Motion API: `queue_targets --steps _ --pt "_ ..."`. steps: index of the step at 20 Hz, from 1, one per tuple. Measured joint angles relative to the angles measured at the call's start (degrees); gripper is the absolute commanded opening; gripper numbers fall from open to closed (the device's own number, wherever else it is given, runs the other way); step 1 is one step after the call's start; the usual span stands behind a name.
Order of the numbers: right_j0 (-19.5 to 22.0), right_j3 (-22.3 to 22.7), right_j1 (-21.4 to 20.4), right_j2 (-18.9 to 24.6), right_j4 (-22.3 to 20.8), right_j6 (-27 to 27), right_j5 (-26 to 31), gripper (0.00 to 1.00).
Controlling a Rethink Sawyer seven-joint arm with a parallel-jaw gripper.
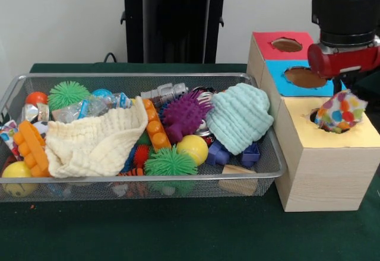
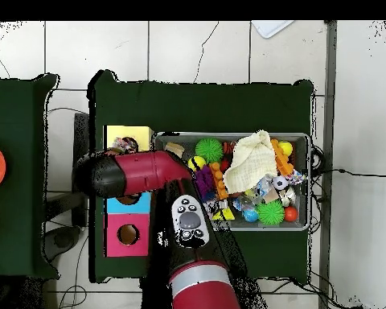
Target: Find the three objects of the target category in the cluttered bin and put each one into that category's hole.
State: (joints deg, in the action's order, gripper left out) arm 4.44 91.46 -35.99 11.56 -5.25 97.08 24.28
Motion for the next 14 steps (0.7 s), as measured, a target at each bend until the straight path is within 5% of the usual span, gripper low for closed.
queue_targets --steps 7,8,14 --pt "4.1 -0.3 1.1 1.0 -0.8 0.0 -0.8 0.00" --pt "4.6 -0.4 1.6 2.0 -0.8 0.0 -1.3 1.00" --pt "4.2 -0.7 1.8 2.7 -1.5 0.0 -1.3 1.00"
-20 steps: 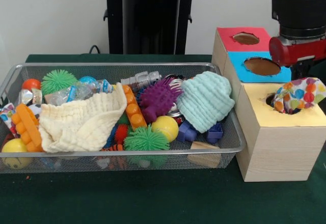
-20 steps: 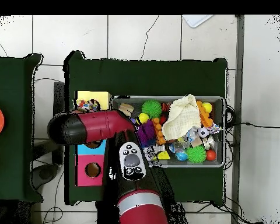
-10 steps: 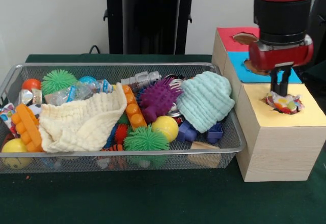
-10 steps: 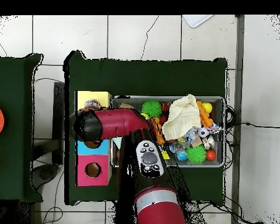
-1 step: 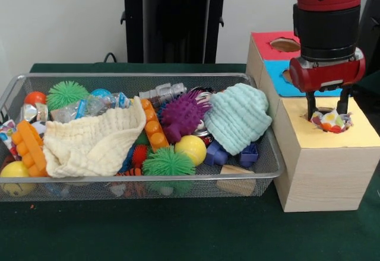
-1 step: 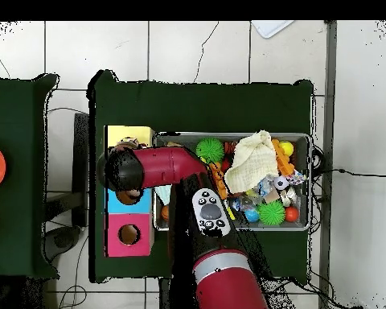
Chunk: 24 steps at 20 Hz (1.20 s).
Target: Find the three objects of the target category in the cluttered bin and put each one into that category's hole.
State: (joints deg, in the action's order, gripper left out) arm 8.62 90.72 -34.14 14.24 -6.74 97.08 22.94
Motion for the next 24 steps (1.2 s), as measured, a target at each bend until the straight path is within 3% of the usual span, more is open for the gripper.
queue_targets --steps 15,20,24 --pt "0.0 0.5 -0.7 -0.1 -0.2 0.0 0.0 1.00" --pt "0.0 3.4 -5.2 0.0 0.9 0.0 2.4 1.00" --pt "0.1 4.7 -11.2 -0.2 2.2 0.0 9.2 1.00"
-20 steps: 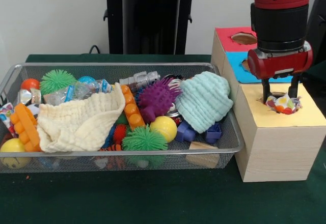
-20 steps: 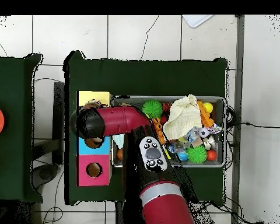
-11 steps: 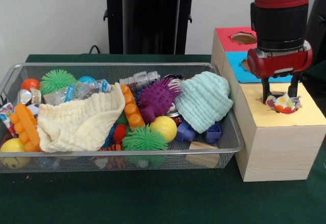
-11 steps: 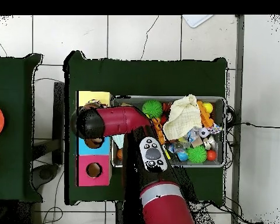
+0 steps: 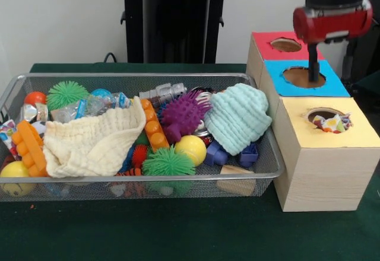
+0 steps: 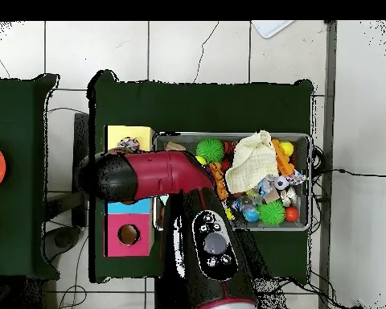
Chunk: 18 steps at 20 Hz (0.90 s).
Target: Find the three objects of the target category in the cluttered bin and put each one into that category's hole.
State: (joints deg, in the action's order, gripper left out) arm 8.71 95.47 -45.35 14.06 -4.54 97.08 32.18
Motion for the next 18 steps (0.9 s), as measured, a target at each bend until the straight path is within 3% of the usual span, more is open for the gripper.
queue_targets --steps 7,12,18 --pt "0.1 0.0 -7.7 -0.1 1.6 0.0 9.1 1.00" --pt "0.6 0.0 -9.9 -0.1 1.9 0.0 9.5 1.00" --pt "2.7 0.1 -9.7 0.2 2.0 0.0 7.6 1.00"
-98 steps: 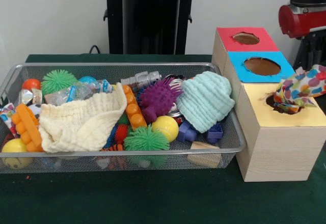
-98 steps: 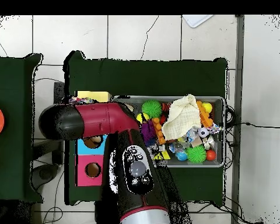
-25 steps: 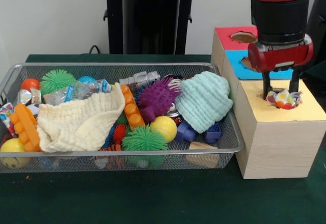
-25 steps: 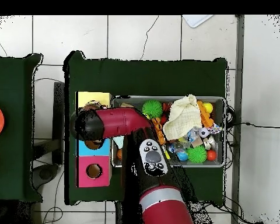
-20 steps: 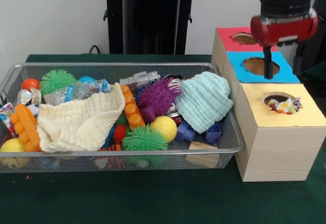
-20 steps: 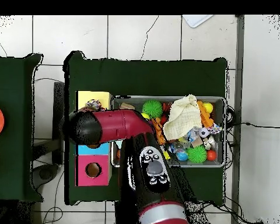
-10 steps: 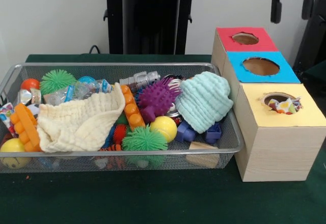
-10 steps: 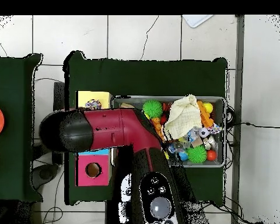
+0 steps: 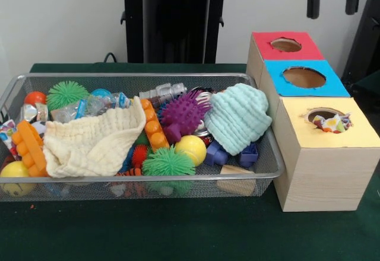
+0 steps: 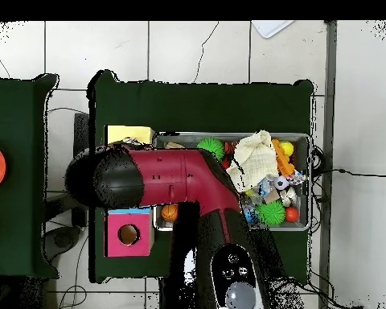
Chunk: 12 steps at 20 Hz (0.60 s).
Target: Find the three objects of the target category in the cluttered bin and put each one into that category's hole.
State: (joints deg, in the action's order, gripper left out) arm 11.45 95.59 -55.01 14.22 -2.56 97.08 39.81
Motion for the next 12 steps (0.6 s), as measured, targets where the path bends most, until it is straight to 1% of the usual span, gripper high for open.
queue_targets --steps 3,5,9,12 --pt "0.9 -0.3 0.9 0.0 -0.1 0.0 -1.5 1.00" --pt "1.0 -0.9 1.4 0.0 -0.1 0.0 -1.5 1.00" --pt "0.9 -4.0 3.6 0.0 -0.3 0.0 -1.5 1.00" --pt "0.9 -5.2 4.4 0.0 -0.4 0.0 -1.5 1.00"
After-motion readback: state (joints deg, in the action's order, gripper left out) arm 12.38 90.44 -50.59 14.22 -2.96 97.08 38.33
